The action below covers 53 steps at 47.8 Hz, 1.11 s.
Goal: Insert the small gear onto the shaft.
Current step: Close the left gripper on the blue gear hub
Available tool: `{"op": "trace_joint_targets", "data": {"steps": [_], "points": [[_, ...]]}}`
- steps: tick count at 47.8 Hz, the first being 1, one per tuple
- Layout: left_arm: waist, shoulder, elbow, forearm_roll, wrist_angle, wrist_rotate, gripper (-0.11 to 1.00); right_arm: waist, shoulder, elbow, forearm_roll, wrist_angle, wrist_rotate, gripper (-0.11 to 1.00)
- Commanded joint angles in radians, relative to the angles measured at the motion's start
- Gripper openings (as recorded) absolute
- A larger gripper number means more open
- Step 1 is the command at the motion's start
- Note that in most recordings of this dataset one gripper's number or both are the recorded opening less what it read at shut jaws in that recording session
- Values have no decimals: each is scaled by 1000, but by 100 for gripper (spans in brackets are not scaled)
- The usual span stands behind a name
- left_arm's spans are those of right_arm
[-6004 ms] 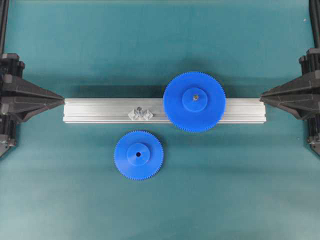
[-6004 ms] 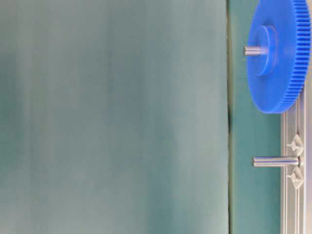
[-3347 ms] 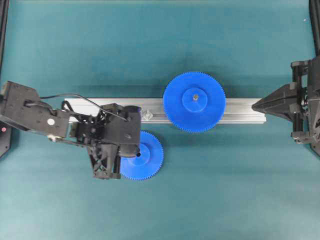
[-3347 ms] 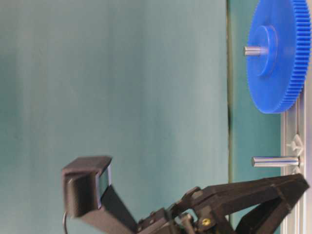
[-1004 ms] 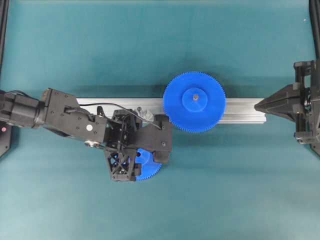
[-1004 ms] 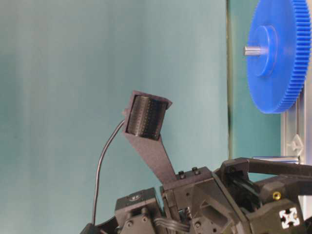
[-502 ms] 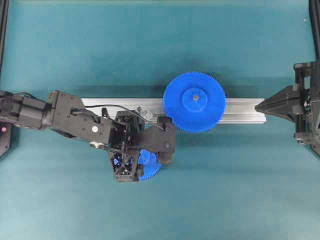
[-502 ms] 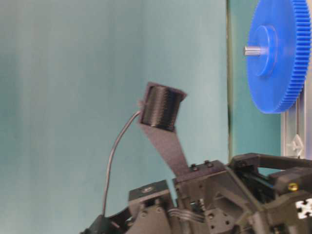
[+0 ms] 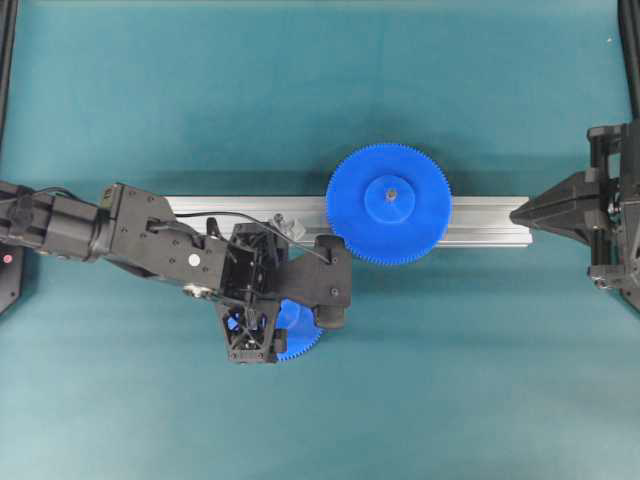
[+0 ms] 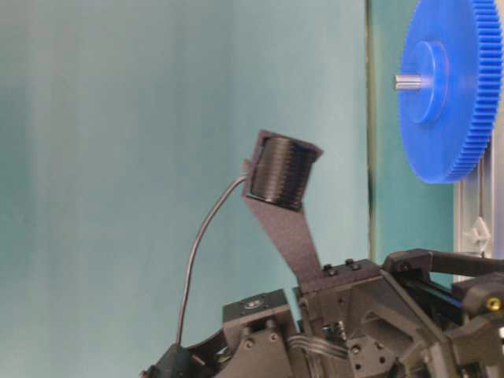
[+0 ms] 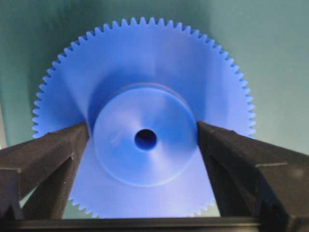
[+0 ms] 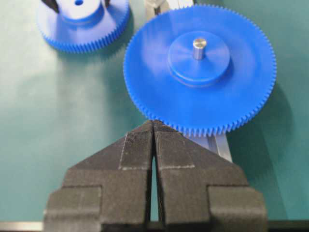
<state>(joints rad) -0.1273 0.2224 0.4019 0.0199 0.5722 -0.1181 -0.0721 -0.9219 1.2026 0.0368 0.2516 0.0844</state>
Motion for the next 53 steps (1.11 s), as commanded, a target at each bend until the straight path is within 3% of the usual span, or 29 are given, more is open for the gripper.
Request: {"op": "trace_joint_targets", "data": {"steps": [1, 46, 53], "points": [[-3, -9, -11, 2, -5, -2, 94, 0, 3, -11, 0, -8, 15, 2], [-12, -5, -6, 2, 23, -2, 94, 0, 5, -11, 0, -5, 18, 2], [-20, -6, -8, 2, 28, 0, 84, 0, 5, -8, 0, -5, 18, 2]]}}
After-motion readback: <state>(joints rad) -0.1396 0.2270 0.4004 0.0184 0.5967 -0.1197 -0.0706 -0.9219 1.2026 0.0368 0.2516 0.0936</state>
